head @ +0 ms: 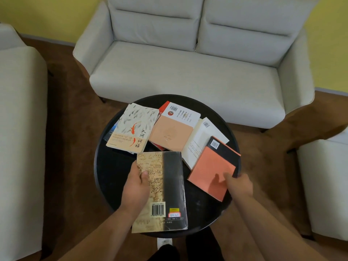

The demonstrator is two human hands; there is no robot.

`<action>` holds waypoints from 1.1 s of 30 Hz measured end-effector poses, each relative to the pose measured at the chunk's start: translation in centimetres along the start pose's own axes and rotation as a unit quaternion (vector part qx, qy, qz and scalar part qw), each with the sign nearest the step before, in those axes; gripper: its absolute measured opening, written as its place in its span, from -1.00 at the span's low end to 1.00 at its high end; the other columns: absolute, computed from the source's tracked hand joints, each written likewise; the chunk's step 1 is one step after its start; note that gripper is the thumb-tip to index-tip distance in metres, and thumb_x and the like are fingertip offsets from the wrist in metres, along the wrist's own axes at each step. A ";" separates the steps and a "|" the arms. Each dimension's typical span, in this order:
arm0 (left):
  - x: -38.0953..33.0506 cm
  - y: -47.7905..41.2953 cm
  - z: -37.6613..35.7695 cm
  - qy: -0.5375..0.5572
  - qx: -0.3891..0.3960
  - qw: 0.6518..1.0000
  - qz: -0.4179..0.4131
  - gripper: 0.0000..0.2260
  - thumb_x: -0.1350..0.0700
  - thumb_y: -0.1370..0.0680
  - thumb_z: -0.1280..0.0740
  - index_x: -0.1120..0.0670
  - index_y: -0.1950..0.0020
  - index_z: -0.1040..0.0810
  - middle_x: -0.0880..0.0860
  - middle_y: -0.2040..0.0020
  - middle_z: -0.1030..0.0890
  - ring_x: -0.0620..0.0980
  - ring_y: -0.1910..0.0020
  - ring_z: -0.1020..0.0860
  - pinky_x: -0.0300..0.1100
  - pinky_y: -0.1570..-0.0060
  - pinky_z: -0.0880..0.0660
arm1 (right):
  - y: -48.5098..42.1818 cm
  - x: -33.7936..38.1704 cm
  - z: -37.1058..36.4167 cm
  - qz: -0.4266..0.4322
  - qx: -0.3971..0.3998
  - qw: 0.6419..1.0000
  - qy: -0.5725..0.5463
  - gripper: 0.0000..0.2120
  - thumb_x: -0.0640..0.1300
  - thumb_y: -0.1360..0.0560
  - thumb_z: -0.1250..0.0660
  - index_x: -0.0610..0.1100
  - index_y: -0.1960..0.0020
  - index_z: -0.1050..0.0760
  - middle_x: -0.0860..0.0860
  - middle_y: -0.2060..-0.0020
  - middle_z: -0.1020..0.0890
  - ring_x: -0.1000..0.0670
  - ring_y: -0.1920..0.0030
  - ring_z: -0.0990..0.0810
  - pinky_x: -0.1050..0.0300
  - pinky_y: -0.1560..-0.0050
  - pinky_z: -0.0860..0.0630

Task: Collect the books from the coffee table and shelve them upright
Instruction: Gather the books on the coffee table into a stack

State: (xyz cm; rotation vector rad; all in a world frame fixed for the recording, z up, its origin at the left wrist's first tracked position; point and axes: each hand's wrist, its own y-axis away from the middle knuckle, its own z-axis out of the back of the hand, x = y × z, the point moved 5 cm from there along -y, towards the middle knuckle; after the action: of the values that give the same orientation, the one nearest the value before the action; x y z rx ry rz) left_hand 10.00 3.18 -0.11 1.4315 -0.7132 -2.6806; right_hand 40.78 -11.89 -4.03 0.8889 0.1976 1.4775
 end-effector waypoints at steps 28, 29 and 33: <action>-0.1 0.2 0.3 -0.015 -0.017 1.000 0.008 -0.81 0.00 -0.67 -0.15 -0.16 -0.28 -0.33 -0.11 -0.02 -0.60 -0.10 0.14 -0.67 -0.08 0.17 -0.64 | 3.4 3.7 -0.5 -0.033 0.141 0.941 -0.307 -0.66 0.01 -0.60 -0.37 -0.17 -0.26 -0.48 -0.09 0.03 -0.67 -0.13 0.08 -0.66 -0.07 0.03 -0.61; -0.1 0.2 0.4 -0.006 -0.017 1.000 0.014 -0.81 0.00 -0.67 -0.16 -0.17 -0.28 -0.34 -0.11 -0.01 -0.61 -0.10 0.14 -0.67 -0.06 0.15 -0.65 | 4.2 4.1 0.6 -0.001 0.141 0.941 -0.306 -0.70 0.02 -0.63 -0.34 -0.16 -0.25 -0.48 -0.09 0.02 -0.67 -0.14 0.05 -0.67 -0.11 -0.04 -0.61; -0.2 0.3 0.5 0.037 -0.019 0.998 0.037 -0.72 0.02 -0.66 -0.21 -0.10 -0.37 -0.37 -0.10 -0.05 -0.62 -0.10 0.05 -0.65 -0.08 0.09 -0.63 | 8.6 5.0 4.4 0.080 0.201 0.920 -0.326 -0.87 0.05 -0.66 -0.24 0.02 -0.11 -0.47 -0.07 -0.04 -0.67 -0.17 -0.07 -0.65 -0.12 -0.03 -0.59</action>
State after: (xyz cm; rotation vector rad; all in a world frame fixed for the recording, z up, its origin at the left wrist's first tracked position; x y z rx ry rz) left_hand 9.64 3.10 0.42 1.4576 -0.6918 -2.5573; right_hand 37.58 -10.38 6.27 1.7180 -0.0774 1.2240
